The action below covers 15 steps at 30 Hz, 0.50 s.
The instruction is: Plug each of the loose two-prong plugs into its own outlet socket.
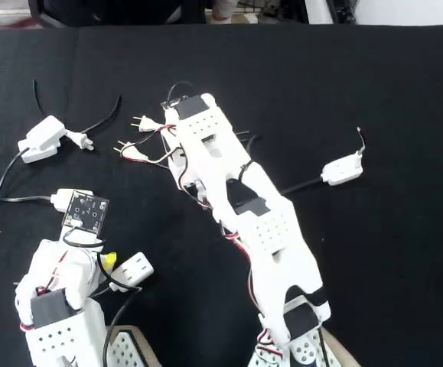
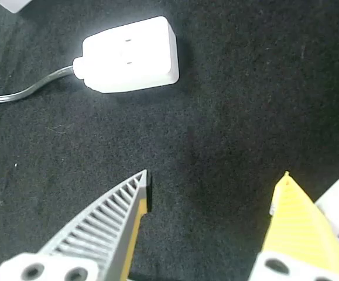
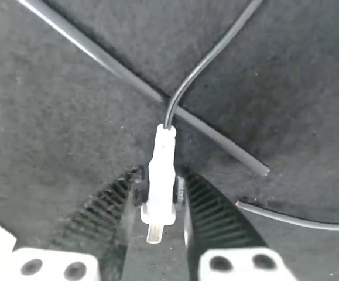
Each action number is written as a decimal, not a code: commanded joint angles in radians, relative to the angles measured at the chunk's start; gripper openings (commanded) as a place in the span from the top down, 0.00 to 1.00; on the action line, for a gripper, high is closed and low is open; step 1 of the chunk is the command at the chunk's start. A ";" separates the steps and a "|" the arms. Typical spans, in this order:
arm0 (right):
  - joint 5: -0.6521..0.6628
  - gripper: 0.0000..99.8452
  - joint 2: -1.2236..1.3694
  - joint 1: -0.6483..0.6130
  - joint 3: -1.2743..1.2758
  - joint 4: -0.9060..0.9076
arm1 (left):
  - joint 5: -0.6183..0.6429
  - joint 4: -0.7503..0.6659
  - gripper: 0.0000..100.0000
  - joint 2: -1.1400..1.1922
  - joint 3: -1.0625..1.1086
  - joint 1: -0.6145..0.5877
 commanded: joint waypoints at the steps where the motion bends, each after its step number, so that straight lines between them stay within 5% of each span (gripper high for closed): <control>1: 0.008 0.91 -0.007 -0.012 -0.031 0.032 | -0.003 0.006 0.67 -0.008 -0.008 0.010; 15: 0.028 0.83 0.047 -0.009 -0.087 0.035 | -0.003 0.006 0.67 -0.008 -0.008 0.012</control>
